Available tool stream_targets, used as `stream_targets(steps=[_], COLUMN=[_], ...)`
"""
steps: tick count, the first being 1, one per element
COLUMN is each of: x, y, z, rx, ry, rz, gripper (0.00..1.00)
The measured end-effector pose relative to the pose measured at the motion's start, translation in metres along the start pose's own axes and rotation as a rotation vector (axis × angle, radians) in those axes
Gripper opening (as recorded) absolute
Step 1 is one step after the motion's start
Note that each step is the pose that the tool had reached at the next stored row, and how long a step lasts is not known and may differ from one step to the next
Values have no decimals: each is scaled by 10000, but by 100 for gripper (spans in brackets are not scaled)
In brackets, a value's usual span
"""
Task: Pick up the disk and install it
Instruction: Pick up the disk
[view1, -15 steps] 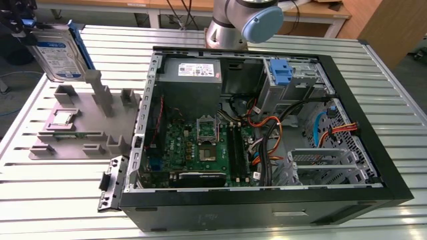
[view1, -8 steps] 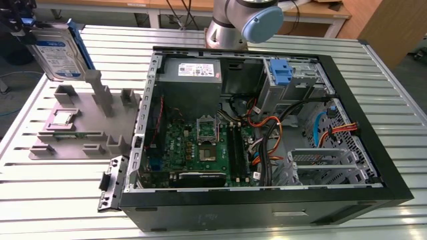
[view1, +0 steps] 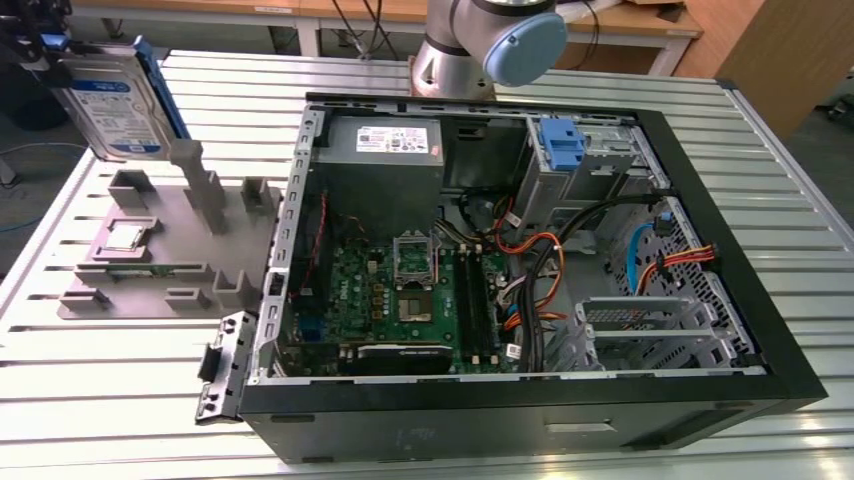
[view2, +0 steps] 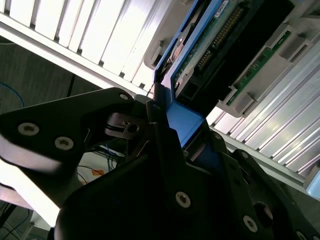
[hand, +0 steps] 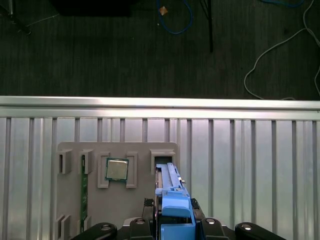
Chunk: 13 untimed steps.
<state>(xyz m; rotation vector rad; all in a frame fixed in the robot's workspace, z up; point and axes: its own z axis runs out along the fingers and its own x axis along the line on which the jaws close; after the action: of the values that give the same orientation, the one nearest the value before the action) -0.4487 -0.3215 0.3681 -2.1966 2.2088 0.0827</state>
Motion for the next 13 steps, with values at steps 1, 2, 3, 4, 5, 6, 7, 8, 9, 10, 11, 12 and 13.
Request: stream_targets(steps=[1, 2, 3, 4, 5, 6, 7, 8, 9, 10, 11, 12, 13], x=[0, -1, -1, -1, -1, -1, -1, -2, -2, -2, -2, -3, -3], y=[0, 0, 0, 0, 0, 0, 0, 1, 0, 1, 1, 1, 1], z=[-4, -7, -10, -14, -18, -22, -26, -29, -32, -36, -41, -46, -50], rx=[0, 1, 1, 1, 1, 0, 1, 2, 1, 1, 1, 0, 1], ry=[0, -1, -1, 0, -1, -1, -1, -1, -1, -1, -1, 0, -1], rz=[0, 0, 0, 0, 0, 0, 0, 0, 0, 0, 0, 0, 0], gripper=[37, 37, 37, 37, 37, 37, 37, 37, 37, 37, 37, 37, 37])
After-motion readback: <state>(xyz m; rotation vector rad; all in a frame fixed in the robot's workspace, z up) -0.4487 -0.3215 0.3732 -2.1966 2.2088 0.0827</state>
